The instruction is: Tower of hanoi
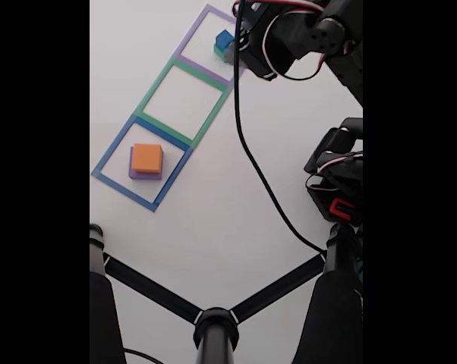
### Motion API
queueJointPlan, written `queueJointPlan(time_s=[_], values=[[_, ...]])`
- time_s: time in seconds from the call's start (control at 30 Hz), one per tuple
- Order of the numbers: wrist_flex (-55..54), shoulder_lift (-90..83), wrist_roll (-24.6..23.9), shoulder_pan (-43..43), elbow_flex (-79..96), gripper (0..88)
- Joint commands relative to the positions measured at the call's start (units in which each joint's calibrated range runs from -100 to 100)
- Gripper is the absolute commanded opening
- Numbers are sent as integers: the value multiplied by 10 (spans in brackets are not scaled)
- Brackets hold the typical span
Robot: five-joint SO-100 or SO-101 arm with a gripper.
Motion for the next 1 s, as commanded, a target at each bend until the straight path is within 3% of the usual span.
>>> queueJointPlan(time_s=[0.0, 0.23, 0.47, 0.7, 0.97], values=[[45, 0, 0, 42, -82, 0], [86, 4, 0, 97, -131, 0], [57, -7, 0, 136, -57, 30], [-179, -89, 0, 166, 218, 144], [-456, -124, 0, 183, 489, 208]])
